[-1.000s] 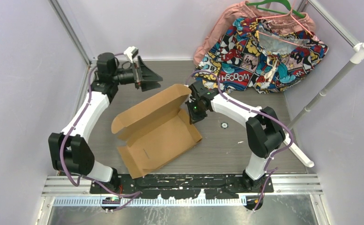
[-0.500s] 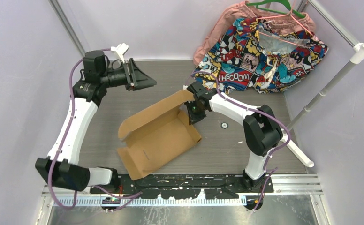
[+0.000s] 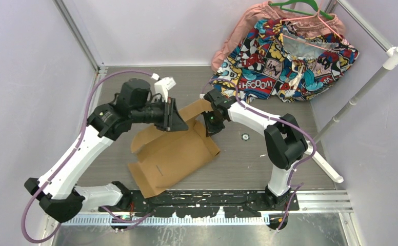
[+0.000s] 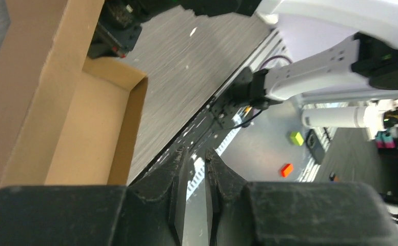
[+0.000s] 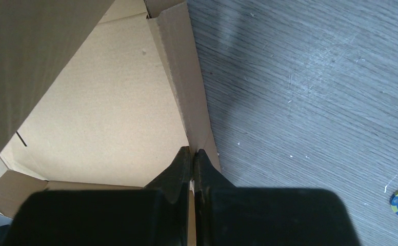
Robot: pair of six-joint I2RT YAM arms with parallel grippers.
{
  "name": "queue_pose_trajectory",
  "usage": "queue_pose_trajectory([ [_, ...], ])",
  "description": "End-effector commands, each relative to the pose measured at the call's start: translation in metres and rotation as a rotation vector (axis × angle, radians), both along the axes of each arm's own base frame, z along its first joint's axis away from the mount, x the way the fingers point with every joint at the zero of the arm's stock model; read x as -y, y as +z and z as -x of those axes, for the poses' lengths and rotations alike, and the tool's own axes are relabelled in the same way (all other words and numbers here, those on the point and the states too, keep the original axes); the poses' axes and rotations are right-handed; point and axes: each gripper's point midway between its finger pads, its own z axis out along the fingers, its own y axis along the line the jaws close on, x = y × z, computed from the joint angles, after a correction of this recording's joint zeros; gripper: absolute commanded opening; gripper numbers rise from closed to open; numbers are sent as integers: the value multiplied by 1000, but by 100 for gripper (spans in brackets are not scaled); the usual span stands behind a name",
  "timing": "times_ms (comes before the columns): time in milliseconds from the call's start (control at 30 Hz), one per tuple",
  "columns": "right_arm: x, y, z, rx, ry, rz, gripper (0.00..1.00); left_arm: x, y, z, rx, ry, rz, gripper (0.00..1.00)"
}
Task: Fold the paper box
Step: Fold the paper box at the center of the board.
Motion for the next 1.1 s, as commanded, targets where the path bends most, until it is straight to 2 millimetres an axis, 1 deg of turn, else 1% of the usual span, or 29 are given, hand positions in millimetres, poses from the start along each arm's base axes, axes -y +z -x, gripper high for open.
queue_pose_trajectory([
  [0, 0, -10, 2, -26, 7, 26, 2, -5, -33, -10, 46, 68, -182, 19],
  [67, 0, -10, 2, -29, 7, 25, 2, -4, -46, -14, 40, 74, -236, 18],
  [133, 1, -11, 3, -33, 9, 29, 2, 3, -52, -14, 34, 56, -239, 17],
  [200, 0, -12, 3, -37, 10, 26, 2, 4, -62, -20, 42, 66, -279, 17],
  [300, 0, -11, 3, -36, 12, 27, 2, -3, -78, -30, 46, 96, -372, 16],
  [367, 1, -10, 3, -37, 14, 29, 2, -6, -83, -36, 58, 118, -404, 17],
  [467, 2, -11, 4, -39, 17, 34, 2, -14, -81, -47, 97, 167, -435, 19],
  [567, 3, -11, 5, -40, 19, 35, 2, -20, -80, -56, 101, 190, -464, 19],
  [600, 3, -11, 5, -42, 19, 34, 2, -25, -80, -62, 114, 218, -485, 19],
  [833, 4, -13, 7, -51, 24, 35, 2, -44, -71, -83, 114, 287, -469, 20],
  [900, 5, -13, 8, -51, 27, 38, 2, -51, -65, -89, 124, 307, -466, 20],
  [1033, 6, -14, 9, -55, 31, 42, 2, -69, -40, -99, 149, 351, -429, 20],
  [1067, 7, -15, 10, -58, 32, 43, 2, -76, -35, -102, 150, 365, -430, 21],
])
